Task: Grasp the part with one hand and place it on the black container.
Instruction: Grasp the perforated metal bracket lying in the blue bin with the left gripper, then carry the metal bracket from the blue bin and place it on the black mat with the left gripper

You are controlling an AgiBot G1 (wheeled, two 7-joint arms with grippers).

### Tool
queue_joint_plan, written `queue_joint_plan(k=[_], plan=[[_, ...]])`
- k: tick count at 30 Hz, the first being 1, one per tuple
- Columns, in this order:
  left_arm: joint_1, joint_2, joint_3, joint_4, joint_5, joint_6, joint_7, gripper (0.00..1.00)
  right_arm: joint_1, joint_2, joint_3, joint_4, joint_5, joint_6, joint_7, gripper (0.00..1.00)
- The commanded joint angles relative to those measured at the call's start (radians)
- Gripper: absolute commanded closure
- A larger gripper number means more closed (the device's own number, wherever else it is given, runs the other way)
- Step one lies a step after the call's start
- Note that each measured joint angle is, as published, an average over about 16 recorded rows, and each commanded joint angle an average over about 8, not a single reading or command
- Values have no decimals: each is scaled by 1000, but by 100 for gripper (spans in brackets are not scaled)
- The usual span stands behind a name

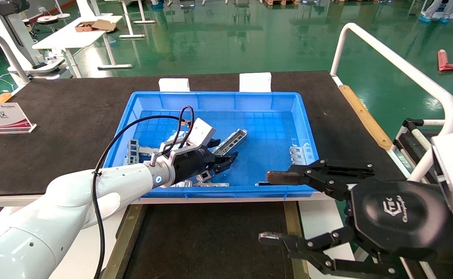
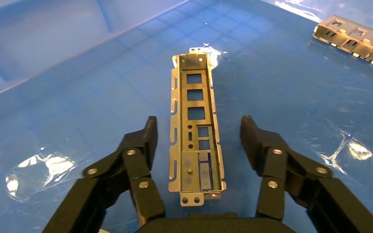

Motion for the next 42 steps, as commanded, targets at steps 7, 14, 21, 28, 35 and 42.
queue_joint_plan(k=[7, 14, 21, 28, 35, 42], plan=[[1, -1, 43, 6, -50, -9, -1, 100, 0, 0, -1, 0, 0, 0, 0, 100], [-4, -2, 66, -2, -107, -4, -7, 100, 0, 0, -1, 0, 1, 0, -1, 100], [-21, -8, 63, -16, -177, 38, 16, 100, 0, 1, -1, 0, 1, 1, -1, 100], [-46, -31, 38, -19, -244, 154, 64, 100, 0, 1, -2, 0, 1, 1, -1, 100], [-46, -102, 10, -57, -300, 338, 72, 100, 1, 1, -2, 0, 2, 1, -1, 100], [7, -209, 5, -200, -332, 461, 34, 100, 1, 1, -3, 0, 2, 1, -1, 100]])
